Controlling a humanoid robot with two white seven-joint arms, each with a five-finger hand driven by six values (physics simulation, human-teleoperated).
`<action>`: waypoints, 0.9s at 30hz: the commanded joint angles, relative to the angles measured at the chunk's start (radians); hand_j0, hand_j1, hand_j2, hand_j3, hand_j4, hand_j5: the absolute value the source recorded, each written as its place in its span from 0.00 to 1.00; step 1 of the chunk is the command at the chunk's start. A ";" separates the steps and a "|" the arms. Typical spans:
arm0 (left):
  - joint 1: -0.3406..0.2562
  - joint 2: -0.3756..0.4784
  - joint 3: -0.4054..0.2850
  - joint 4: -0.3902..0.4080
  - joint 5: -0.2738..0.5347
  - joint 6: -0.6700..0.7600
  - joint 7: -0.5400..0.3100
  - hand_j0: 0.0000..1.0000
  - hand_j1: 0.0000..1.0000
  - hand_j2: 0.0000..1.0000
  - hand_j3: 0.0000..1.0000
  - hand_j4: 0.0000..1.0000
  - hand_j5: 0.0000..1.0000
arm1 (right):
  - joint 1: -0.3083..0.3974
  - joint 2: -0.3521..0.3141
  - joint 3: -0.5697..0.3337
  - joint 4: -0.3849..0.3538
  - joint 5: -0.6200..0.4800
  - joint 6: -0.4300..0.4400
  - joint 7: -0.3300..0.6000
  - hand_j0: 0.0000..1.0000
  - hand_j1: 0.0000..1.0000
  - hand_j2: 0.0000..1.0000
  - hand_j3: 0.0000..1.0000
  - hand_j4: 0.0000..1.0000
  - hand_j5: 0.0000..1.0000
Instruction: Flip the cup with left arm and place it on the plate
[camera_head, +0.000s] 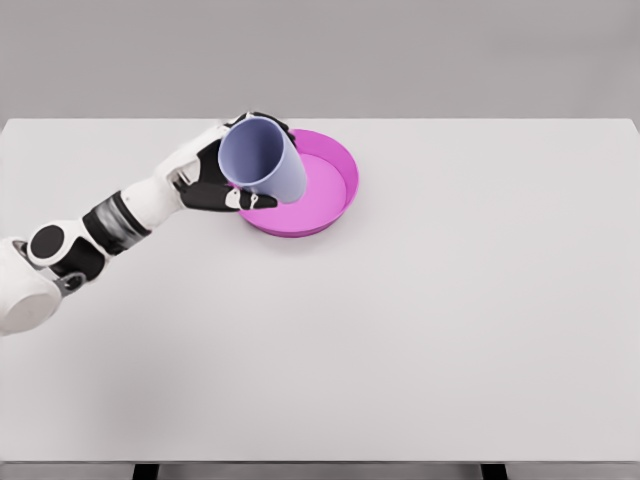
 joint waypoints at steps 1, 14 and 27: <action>0.000 0.003 -0.025 -0.016 0.073 0.000 0.000 0.40 0.40 0.40 0.40 0.40 0.40 | 0.000 0.000 0.000 0.000 0.000 0.000 0.000 1.00 1.00 1.00 1.00 1.00 1.00; -0.095 -0.026 -0.151 0.108 0.136 0.000 0.066 0.40 0.40 0.40 0.40 0.40 0.40 | 0.000 0.000 0.000 0.000 0.000 0.000 0.000 1.00 1.00 1.00 1.00 1.00 1.00; -0.167 -0.167 -0.303 0.263 0.208 0.000 0.066 0.41 0.41 0.41 0.41 0.41 0.41 | 0.000 0.000 0.000 0.000 0.000 0.000 0.000 1.00 1.00 1.00 1.00 1.00 1.00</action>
